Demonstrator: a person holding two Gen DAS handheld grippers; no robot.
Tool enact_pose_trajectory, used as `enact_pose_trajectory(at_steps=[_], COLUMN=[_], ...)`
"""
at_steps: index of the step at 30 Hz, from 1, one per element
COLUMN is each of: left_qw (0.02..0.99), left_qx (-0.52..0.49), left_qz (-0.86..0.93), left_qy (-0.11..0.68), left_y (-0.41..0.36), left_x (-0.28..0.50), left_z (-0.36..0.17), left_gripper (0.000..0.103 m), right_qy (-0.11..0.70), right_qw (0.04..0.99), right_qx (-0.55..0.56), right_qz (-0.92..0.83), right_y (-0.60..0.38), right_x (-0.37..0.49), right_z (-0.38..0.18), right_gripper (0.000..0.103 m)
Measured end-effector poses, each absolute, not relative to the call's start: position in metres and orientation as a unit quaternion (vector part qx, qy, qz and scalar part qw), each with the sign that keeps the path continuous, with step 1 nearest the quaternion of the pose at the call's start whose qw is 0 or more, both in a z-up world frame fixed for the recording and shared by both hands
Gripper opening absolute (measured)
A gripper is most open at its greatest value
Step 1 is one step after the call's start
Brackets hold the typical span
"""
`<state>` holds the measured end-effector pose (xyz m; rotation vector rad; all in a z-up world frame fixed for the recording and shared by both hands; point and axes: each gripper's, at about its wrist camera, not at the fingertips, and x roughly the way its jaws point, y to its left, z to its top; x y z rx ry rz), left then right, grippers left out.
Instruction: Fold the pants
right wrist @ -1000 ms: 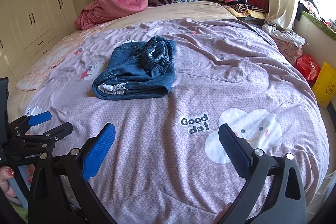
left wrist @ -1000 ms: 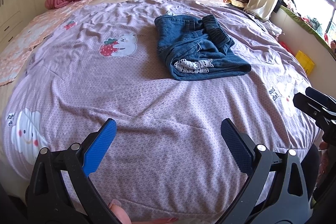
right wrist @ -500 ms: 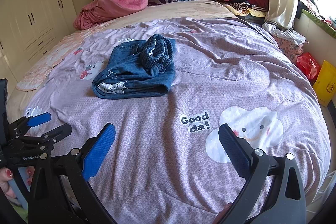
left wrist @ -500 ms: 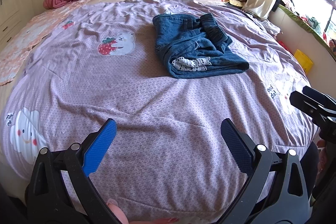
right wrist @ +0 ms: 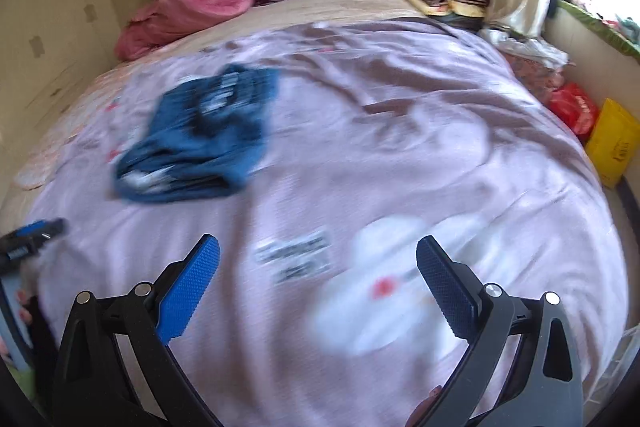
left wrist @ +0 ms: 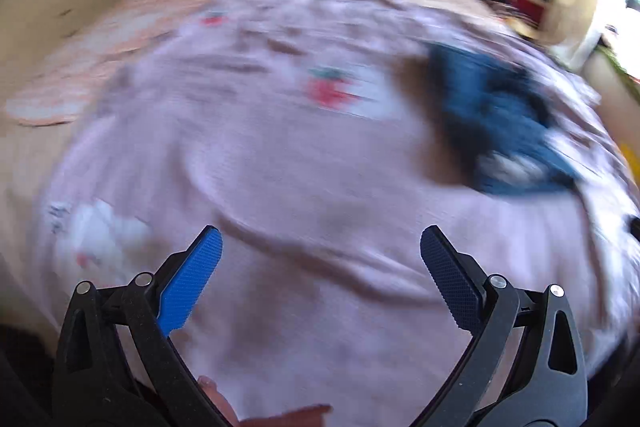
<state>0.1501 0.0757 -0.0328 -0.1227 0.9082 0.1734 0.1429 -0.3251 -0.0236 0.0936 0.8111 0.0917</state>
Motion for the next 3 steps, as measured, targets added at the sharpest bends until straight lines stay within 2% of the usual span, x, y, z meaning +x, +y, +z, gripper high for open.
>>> enact_pose_trajectory(at_steps=[3], left_qw=[0.879], left_qx=[-0.065], left_qz=[0.149], left_qy=[0.449], left_y=[0.13], left_x=[0.184], left_z=[-0.041], left_gripper=[0.093], right_qy=[0.398], right_qw=[0.916], right_qx=[0.048], right_qz=[-0.004], right_y=[-0.369], right_x=[0.177], right_z=[-0.029], right_gripper=[0.098])
